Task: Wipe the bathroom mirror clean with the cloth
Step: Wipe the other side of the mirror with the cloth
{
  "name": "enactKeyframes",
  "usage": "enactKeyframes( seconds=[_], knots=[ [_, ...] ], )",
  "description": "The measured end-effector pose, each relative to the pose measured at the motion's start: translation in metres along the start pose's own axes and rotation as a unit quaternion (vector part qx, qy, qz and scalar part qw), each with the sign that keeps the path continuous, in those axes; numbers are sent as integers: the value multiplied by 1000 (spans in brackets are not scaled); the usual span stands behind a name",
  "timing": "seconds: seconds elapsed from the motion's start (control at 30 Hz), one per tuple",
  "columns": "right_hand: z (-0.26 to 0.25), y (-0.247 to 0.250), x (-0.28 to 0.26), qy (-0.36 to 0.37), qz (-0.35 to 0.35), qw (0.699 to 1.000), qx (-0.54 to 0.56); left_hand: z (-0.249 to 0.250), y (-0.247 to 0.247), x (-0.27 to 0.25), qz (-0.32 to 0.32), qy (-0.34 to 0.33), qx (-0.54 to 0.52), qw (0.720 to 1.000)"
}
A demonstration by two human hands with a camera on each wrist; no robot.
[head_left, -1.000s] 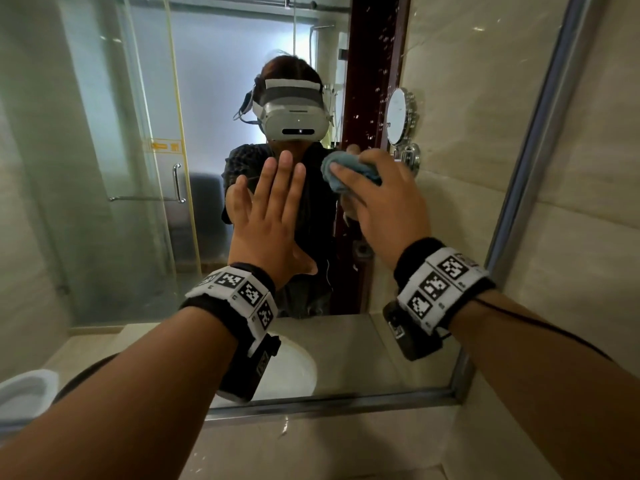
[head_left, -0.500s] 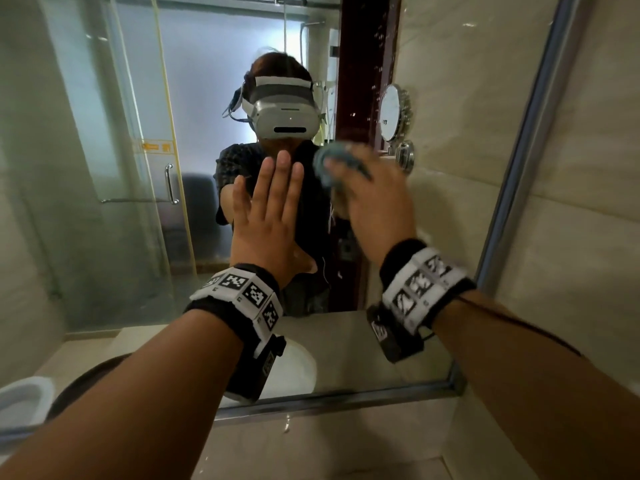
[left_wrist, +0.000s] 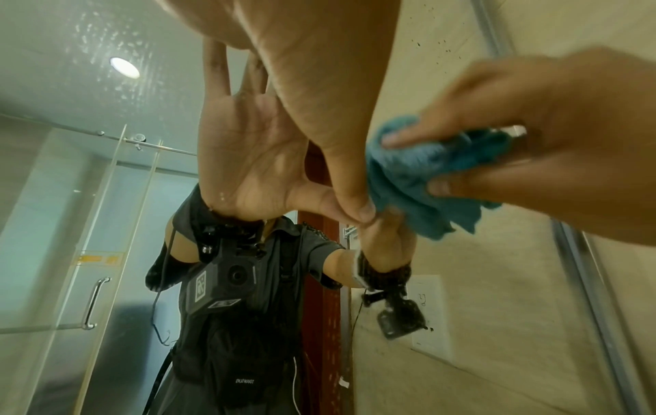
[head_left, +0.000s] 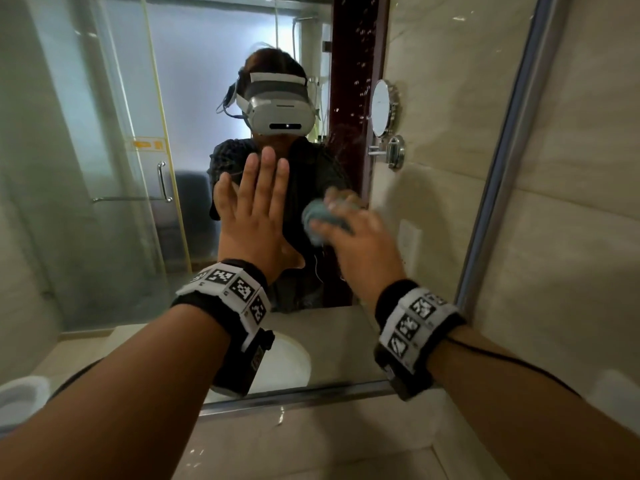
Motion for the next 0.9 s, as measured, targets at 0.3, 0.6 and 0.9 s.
enactKeyframes(
  seconds=[0.3, 0.6, 0.9],
  knots=[
    [76, 54, 9, -186, 188, 964, -8, 2, 2, 0, -53, 10, 9, 999],
    [64, 34, -37, -83, 0, 996, -32, 26, 14, -9, -13, -40, 18, 999],
    [62, 34, -47, -148, 45, 987, -31, 52, -11, -8, -61, -60, 74, 994]
  ],
)
Point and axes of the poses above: each hand's wrist, its own x-axis towards the middle knuckle, its own y-axis out of the back of the hand, z = x × y, the point moved 4 cm from there along x, towards the middle knuckle, and after that the axes turned 10 degrees about y, right-handed, at the moved point
